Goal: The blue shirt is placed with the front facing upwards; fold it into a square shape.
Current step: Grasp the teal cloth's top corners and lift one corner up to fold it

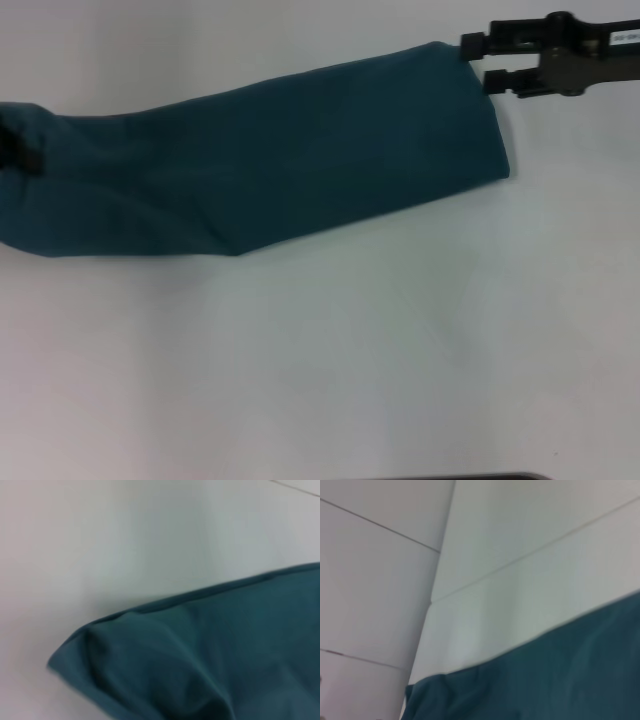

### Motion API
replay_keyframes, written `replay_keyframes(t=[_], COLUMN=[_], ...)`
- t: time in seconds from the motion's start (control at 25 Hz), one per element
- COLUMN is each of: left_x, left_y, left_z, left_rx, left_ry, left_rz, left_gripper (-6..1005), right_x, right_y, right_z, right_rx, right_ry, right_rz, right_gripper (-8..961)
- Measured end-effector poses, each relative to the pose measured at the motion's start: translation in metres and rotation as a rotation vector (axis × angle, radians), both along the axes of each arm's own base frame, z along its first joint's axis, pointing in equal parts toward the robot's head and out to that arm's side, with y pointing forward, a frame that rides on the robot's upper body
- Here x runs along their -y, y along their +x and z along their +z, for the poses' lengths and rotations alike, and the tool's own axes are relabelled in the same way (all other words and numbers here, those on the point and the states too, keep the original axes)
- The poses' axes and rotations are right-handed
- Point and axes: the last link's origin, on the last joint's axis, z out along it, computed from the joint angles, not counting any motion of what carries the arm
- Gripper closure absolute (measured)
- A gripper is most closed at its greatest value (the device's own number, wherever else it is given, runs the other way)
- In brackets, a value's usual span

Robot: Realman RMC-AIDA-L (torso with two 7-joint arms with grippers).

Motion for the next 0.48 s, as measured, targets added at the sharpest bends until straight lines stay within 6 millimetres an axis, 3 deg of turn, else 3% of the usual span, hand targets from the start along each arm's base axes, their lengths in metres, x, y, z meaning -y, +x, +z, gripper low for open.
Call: replay_keyframes(t=[0.2,0.32,0.48], left_x=[0.003,0.002,0.001], left_y=[0.006,0.006,0.008], left_z=[-0.011,-0.012,-0.011], left_rx=[0.073,0.076,0.098], left_ry=[-0.005,-0.002,0.018], left_rz=[-0.026,-0.025,-0.024], left_gripper=[920,920,919], right_x=[-0.006,-0.007,-0.003], right_y=[-0.013,-0.025,-0.027], right_z=[-0.020,-0.018,-0.026], right_rx=[0.004,-0.020,-0.057], right_ry=[0.127,0.323,0.539], right_rz=[0.170,0.339,0.414], right_gripper=[210,212,214])
